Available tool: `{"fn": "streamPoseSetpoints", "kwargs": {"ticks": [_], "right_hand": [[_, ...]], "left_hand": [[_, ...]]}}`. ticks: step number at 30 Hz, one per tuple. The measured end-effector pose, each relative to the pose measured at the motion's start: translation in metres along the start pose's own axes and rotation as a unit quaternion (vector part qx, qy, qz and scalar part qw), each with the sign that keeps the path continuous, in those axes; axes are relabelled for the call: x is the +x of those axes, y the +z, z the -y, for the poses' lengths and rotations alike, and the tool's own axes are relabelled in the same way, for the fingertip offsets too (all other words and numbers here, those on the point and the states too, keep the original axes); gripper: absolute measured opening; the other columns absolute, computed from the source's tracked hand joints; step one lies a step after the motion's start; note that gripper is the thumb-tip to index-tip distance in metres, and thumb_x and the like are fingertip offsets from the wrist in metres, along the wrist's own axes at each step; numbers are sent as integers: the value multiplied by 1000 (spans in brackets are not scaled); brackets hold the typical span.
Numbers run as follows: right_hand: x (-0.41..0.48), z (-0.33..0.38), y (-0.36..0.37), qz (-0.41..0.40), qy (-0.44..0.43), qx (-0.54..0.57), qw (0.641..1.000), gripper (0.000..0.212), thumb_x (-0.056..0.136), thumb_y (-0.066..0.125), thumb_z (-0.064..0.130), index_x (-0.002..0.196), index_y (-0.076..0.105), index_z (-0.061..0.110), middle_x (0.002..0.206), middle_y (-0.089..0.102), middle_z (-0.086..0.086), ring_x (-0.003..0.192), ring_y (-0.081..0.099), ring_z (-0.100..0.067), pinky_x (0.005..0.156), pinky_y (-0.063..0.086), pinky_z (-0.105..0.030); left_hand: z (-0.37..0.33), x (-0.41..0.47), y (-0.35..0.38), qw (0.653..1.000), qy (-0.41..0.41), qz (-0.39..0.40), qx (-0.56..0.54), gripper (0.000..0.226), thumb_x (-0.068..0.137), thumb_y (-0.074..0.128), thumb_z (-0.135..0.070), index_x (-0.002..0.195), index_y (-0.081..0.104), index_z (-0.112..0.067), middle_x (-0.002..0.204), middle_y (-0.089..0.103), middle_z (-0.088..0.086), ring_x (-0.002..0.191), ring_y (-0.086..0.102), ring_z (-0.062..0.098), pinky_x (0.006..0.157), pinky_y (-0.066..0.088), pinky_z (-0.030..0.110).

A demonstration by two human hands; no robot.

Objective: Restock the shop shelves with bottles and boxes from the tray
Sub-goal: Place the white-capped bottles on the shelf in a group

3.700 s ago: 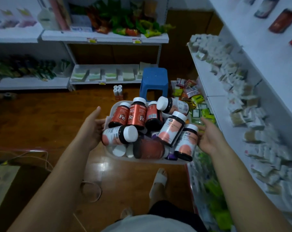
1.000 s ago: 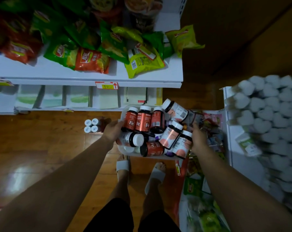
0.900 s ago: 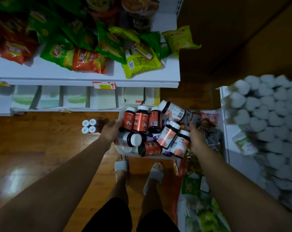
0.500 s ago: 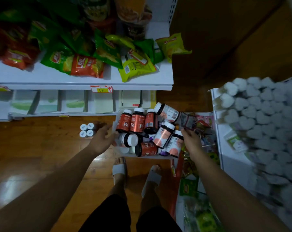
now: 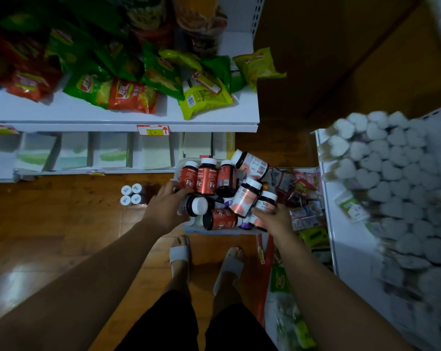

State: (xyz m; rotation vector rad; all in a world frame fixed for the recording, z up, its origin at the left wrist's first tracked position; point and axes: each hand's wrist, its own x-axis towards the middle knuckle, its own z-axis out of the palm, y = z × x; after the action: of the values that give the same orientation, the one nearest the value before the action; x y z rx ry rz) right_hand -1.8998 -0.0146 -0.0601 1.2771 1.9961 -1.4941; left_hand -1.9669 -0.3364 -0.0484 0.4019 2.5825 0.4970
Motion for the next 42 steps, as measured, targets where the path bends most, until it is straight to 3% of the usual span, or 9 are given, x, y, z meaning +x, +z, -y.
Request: {"fn": "streamPoseSetpoints", "kwargs": {"ticks": [7, 13, 17, 21, 24, 28, 30, 34, 42], "right_hand": [[-11, 0, -3, -16, 14, 20, 1000, 39, 82, 89, 18, 114, 69, 9, 102, 74, -4, 81, 68, -10, 59, 47, -23], [-45, 14, -30, -34, 5, 110, 993, 37, 80, 89, 24, 114, 73, 24, 107, 78, -2, 99, 75, -23, 86, 63, -49], [-96, 75, -50, -6, -68, 221, 973, 38, 87, 83, 19, 123, 71, 19, 114, 78, -4, 99, 76, -19, 82, 63, -40], [-163, 156, -70, 39, -166, 273, 947, 38, 92, 77, 15, 128, 68, 15, 118, 76, -1, 108, 73, -23, 91, 60, -44], [-216, 206, -87, 48, -239, 288, 926, 30, 97, 69, 10, 126, 67, 11, 106, 78, -1, 96, 75, -20, 82, 62, -39], [-280, 236, -111, 33, -289, 333, 897, 25, 100, 61, 6, 125, 66, 6, 111, 78, -8, 105, 75, -24, 86, 63, -41], [-305, 234, -124, 13, -301, 356, 885, 22, 100, 59, 1, 120, 66, 7, 107, 80, -3, 103, 76, -19, 80, 63, -36], [-344, 212, -148, -50, -306, 403, 861, 37, 98, 62, 9, 135, 63, 7, 127, 72, -16, 119, 70, -35, 99, 56, -56], [-408, 147, -202, -193, -310, 432, 824, 33, 96, 64, 1, 128, 66, 3, 118, 75, -18, 109, 74, -35, 89, 61, -48]], "left_hand": [[4, -5, 1, 999, 30, -13, -22, 79, 79, 89, -38, 147, 49, -35, 147, 49, -1, 131, 52, 31, 101, 53, 54], [-4, -26, -45, 961, -3, -16, -275, 62, 83, 86, -36, 139, 58, -36, 126, 70, -19, 116, 63, -2, 99, 56, 37], [-46, -30, -103, 905, 15, -2, -426, 66, 78, 82, -48, 138, 61, -31, 128, 73, -13, 120, 67, 9, 101, 55, 39], [-123, -28, -174, 812, 56, 44, -579, 38, 93, 76, -26, 128, 66, -15, 114, 78, -6, 107, 72, 10, 84, 58, 27], [-176, -32, -220, 721, 71, 104, -681, 51, 98, 67, -40, 136, 61, -6, 121, 71, 13, 114, 69, 29, 102, 55, 49], [-227, -48, -267, 624, 74, 187, -755, 54, 93, 59, -51, 130, 67, -12, 106, 72, 16, 91, 73, 29, 85, 64, 51], [-246, -54, -277, 601, 74, 222, -765, 56, 92, 56, -53, 128, 68, -11, 105, 72, 17, 86, 72, 28, 77, 65, 46], [-284, -68, -282, 617, 106, 259, -735, 64, 93, 56, -51, 143, 60, -10, 120, 70, 16, 97, 71, 25, 75, 62, 38], [-359, -121, -269, 692, 210, 305, -620, 45, 106, 45, -40, 135, 66, -13, 126, 74, 12, 110, 74, 23, 82, 62, 32]]}}
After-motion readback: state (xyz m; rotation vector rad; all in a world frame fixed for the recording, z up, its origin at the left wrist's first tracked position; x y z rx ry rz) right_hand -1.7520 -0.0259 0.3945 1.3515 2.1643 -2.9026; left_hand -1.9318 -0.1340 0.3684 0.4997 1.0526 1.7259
